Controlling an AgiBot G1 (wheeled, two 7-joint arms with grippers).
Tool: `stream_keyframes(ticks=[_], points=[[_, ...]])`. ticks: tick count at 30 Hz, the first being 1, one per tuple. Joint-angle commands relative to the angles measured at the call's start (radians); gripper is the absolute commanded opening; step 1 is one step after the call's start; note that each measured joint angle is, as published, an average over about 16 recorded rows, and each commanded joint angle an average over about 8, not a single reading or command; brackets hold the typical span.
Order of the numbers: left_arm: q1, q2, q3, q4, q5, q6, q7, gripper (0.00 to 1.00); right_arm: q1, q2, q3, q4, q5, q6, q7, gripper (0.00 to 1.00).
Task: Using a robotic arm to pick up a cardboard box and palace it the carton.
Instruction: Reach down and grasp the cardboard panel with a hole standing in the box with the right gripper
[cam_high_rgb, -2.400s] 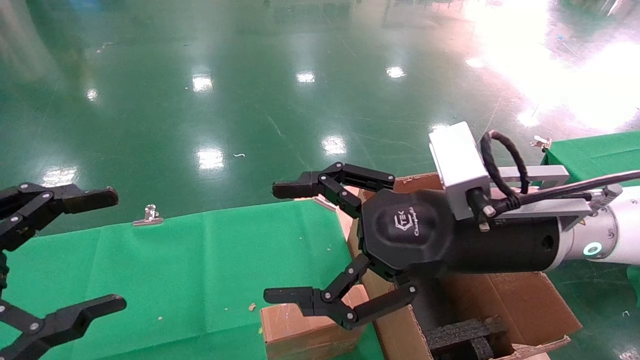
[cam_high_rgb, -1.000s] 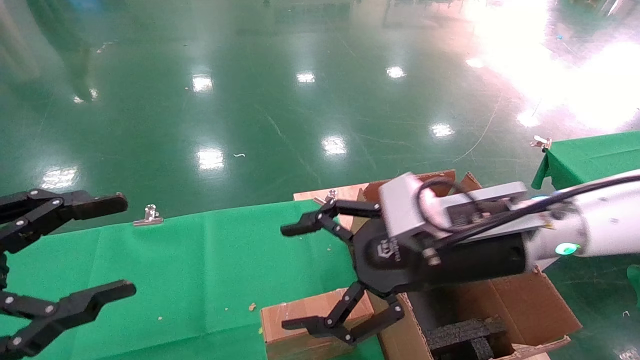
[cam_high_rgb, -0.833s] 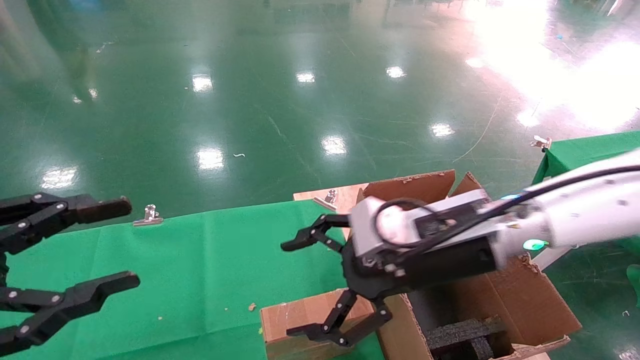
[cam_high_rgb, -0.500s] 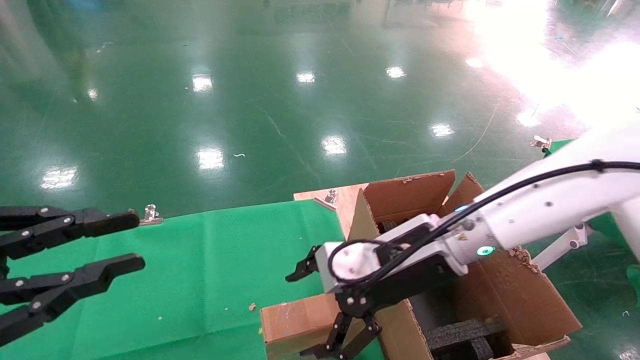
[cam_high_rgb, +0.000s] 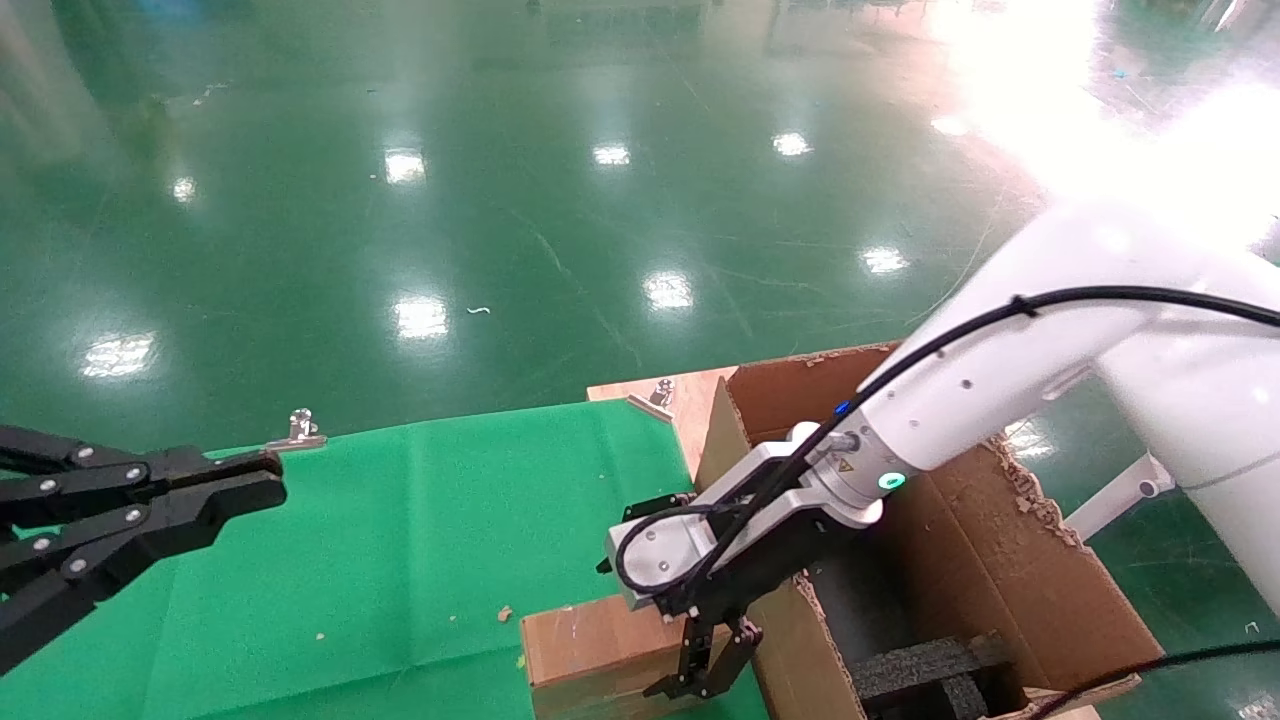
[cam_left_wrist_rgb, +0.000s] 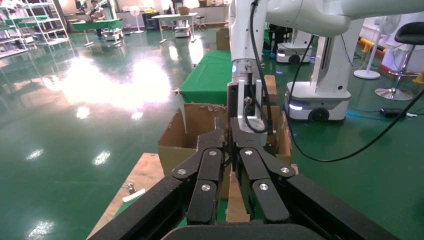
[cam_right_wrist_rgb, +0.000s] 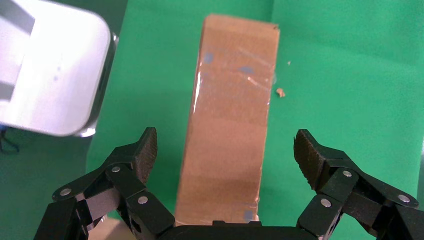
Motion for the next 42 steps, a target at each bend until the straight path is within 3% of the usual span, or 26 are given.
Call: stream_keyframes(ticks=[1,3,7,10,12,42], points=[[0.000,0.000,0.000,0.000,0.000,0.000,0.000,0.25,0.018,-0.016,-0.029,-0.016,-0.018,0.000,-0.013,1.00],[0.000,0.000,0.000,0.000,0.000,0.000,0.000,0.50,0.033,-0.029,-0.051,-0.029,-0.027,0.002,-0.027,0.97],[0.000,0.000,0.000,0.000,0.000,0.000,0.000,0.98,0.054,-0.046,-0.084,-0.046,-0.042,0.005,-0.049,0.50],[0.000,0.000,0.000,0.000,0.000,0.000,0.000,1.00,0.063,-0.051,-0.097,-0.052,-0.048,0.008,-0.057,0.13],[0.000,0.000,0.000,0.000,0.000,0.000,0.000,1.00,0.066,-0.053,-0.102,-0.055,-0.050,0.009,-0.059,0.00],[0.000,0.000,0.000,0.000,0.000,0.000,0.000,1.00,0.055,-0.046,-0.085,-0.047,-0.040,0.007,-0.051,0.00]])
